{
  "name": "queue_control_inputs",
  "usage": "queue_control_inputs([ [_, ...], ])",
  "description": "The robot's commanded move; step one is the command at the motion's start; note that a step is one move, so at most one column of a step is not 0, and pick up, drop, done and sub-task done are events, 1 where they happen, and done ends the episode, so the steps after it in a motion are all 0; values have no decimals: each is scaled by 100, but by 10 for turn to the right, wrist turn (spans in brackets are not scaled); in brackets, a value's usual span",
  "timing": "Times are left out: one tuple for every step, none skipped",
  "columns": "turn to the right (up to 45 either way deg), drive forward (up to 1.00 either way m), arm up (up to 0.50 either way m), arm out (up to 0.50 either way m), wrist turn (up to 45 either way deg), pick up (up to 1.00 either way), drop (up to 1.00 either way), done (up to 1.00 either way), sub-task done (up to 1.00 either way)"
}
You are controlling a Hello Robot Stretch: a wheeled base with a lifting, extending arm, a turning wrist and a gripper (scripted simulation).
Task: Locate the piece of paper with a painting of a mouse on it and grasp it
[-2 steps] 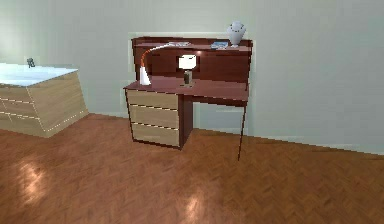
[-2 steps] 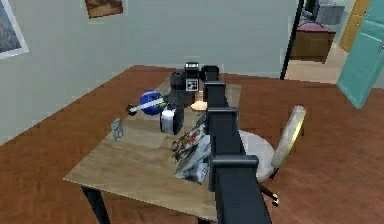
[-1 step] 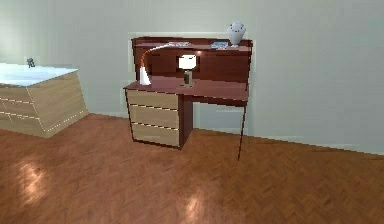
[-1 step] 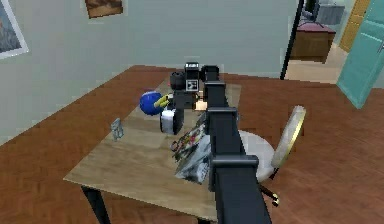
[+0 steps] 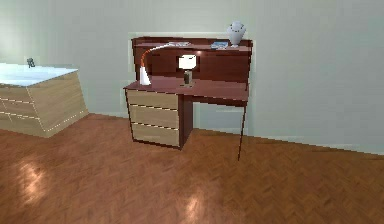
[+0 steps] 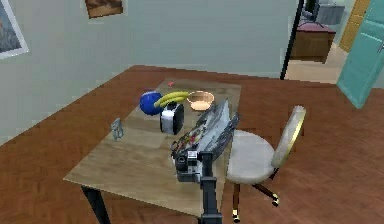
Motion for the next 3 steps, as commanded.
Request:
queue_control_inputs([
  [0,0,0,0,0,100,0,0,0],
  [0,0,10,0,0,0,0,0,0],
  [0,0,0,0,0,0,0,100,0],
])
